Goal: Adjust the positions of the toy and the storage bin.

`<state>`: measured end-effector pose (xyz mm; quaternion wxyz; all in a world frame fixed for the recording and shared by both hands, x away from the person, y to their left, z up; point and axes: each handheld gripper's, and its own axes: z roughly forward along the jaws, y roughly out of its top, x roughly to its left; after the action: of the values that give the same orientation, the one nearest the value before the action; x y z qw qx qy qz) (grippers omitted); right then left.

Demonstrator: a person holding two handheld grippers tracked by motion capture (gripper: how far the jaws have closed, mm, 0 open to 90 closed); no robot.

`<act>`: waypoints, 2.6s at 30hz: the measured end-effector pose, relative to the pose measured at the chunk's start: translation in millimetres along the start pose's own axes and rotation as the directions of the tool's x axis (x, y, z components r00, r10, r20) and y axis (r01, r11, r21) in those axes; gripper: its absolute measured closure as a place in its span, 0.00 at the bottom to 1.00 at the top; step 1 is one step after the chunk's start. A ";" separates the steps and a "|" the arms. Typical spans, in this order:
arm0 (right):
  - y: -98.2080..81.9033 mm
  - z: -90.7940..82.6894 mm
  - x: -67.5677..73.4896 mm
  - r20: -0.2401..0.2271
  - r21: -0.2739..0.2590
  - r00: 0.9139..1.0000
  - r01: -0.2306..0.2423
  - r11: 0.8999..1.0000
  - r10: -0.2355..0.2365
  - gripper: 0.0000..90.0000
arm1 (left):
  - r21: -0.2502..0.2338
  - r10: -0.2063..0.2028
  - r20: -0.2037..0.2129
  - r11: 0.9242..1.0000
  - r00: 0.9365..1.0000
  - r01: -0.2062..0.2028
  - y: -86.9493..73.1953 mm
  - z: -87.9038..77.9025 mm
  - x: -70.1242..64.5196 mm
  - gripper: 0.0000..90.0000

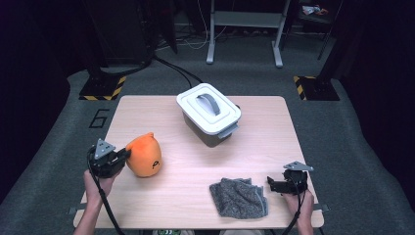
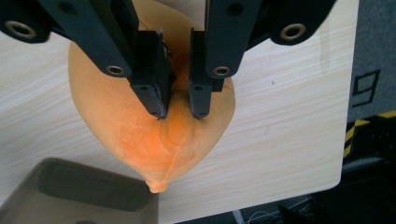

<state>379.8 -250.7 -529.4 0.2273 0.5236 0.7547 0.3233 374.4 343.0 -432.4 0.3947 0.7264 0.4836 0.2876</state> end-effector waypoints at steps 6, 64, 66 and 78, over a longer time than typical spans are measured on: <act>0.0 0.0 0.0 0.000 0.000 1.000 -0.001 1.000 0.001 0.04 | 0.015 -0.046 -0.033 0.999 0.998 0.046 -1.0 5.0 9.7 0.74; 0.2 0.0 0.1 -0.001 0.003 1.000 -0.002 1.000 0.002 0.04 | 0.090 0.020 0.147 0.995 0.989 -0.033 -18.1 37.0 -59.6 0.22; 0.2 0.1 0.0 -0.001 0.002 1.000 -0.003 1.000 0.003 0.04 | 0.106 0.010 0.182 0.994 0.983 -0.030 -23.3 42.6 -63.3 0.19; 1.3 0.6 -0.1 -0.008 0.008 1.000 -0.006 1.000 0.006 0.03 | 0.218 0.031 0.227 0.973 0.973 -0.081 -55.1 70.3 -84.5 0.13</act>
<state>381.0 -250.4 -528.9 0.2214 0.5254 0.7554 0.3229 373.4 255.9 -519.2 0.3528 0.8075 0.4452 0.1590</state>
